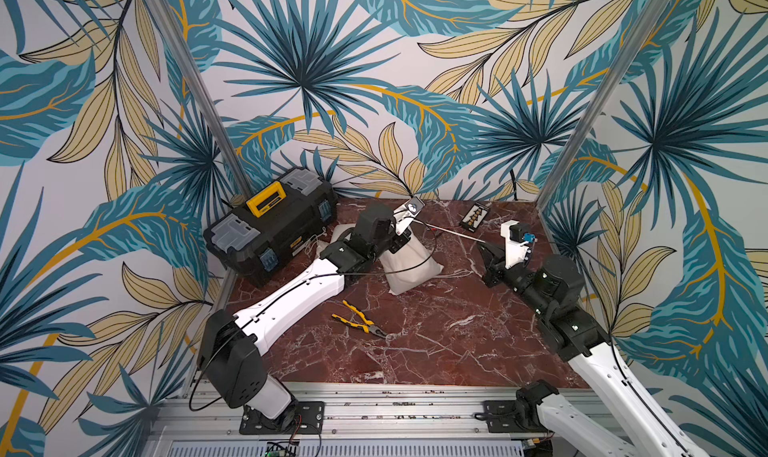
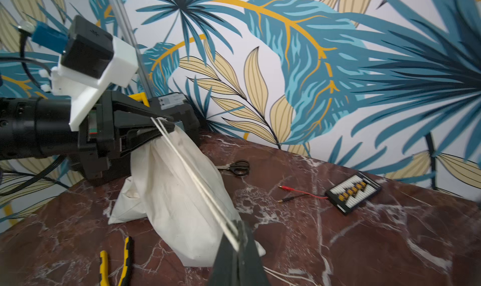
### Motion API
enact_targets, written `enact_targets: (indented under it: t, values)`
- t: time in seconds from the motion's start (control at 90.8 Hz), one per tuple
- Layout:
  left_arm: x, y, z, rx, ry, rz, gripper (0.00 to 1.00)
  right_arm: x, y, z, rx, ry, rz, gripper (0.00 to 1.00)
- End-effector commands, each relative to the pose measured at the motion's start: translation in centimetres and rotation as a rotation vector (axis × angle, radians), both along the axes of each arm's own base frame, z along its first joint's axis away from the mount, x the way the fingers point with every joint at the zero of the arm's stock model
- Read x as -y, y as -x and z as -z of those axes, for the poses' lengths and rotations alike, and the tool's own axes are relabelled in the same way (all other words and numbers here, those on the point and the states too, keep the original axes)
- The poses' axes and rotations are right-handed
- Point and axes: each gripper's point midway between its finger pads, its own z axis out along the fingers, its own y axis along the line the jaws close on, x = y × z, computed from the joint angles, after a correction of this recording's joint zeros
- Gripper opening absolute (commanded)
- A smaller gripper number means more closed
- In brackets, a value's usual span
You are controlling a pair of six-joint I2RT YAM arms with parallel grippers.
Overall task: Close the soil bag
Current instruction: Frap the soil bag at the center of the board.
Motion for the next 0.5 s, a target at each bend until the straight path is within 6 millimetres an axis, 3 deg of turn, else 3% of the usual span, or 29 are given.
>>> enact_targets:
  t: [0.0,0.176,0.308,0.374,0.485]
  values:
    - [-8.2,-2.8,0.9,-0.013,-0.118,-0.279,0.04,0.2,-0.9,-4.4,0.123,-0.102,0.004,0.0]
    - [-6.0,-3.7,6.2,-0.151,-0.131,-0.214,0.08,-0.6,-1.6,-3.7,0.095,-0.096,-0.017,0.0]
    - [-4.4,-4.3,9.4,-0.216,-0.081,-0.178,0.14,0.9,-1.3,-4.1,0.127,-0.061,0.05,0.0]
    - [-5.3,-5.3,10.7,-0.241,-0.072,-0.249,0.14,2.7,-1.3,-4.6,0.131,-0.038,0.144,0.0]
    - [-8.7,-6.6,12.9,-0.289,-0.129,-0.423,0.15,6.9,-0.2,-5.0,0.14,-0.005,0.338,0.0]
